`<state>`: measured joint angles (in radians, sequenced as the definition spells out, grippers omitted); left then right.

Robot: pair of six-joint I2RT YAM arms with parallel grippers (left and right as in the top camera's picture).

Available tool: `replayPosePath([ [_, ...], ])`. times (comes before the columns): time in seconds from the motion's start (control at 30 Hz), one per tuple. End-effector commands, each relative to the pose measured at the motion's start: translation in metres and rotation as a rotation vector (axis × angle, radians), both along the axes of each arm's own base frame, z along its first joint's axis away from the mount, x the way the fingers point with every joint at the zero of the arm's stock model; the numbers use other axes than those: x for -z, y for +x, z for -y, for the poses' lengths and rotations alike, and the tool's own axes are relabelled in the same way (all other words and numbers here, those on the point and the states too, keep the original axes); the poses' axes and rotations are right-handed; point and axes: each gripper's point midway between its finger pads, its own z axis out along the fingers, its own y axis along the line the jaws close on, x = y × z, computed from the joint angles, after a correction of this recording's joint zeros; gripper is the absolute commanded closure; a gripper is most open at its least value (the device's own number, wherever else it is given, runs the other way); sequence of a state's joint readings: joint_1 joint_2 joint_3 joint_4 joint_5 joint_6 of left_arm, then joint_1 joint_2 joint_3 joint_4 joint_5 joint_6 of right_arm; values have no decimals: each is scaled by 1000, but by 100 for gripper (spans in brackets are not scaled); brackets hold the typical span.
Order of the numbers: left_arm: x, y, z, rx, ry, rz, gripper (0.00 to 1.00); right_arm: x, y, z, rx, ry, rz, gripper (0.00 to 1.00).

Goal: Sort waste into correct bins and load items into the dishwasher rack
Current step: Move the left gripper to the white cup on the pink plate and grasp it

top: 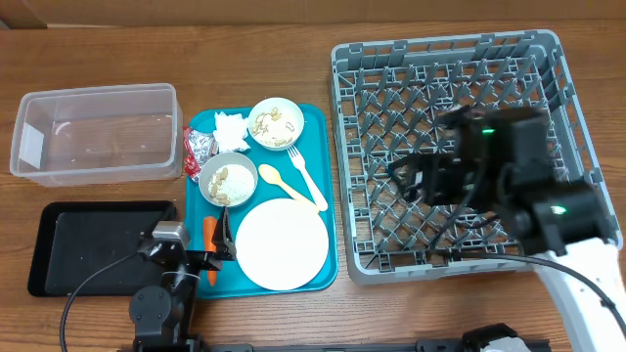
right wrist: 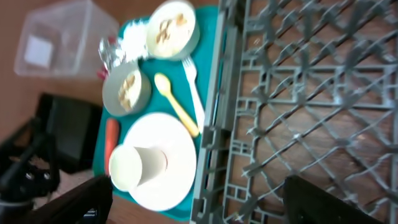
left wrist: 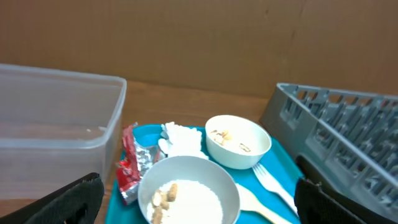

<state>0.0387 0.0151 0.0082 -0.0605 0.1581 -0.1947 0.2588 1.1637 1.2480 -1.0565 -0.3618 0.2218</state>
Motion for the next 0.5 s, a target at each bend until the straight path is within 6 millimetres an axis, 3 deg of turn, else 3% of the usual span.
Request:
replayPosePath([
  [0.0, -2, 0, 5, 22, -124, -3, 0, 2, 3, -20, -33, -109, 43, 11],
  [0.13, -16, -5, 22, 121, -130, 20, 0, 17, 1, -45, -98, -193, 52, 15],
  [0.23, -44, -14, 32, 184, -127, 48, 0, 23, 0, -60, -134, -211, 57, 18],
  [0.3, -64, -20, 27, 149, -126, 49, 0, 25, 1, -69, -153, -207, 66, 18],
  [0.47, -106, -47, -12, -94, -110, -62, 0, 27, 6, -88, -166, -181, 79, 21],
])
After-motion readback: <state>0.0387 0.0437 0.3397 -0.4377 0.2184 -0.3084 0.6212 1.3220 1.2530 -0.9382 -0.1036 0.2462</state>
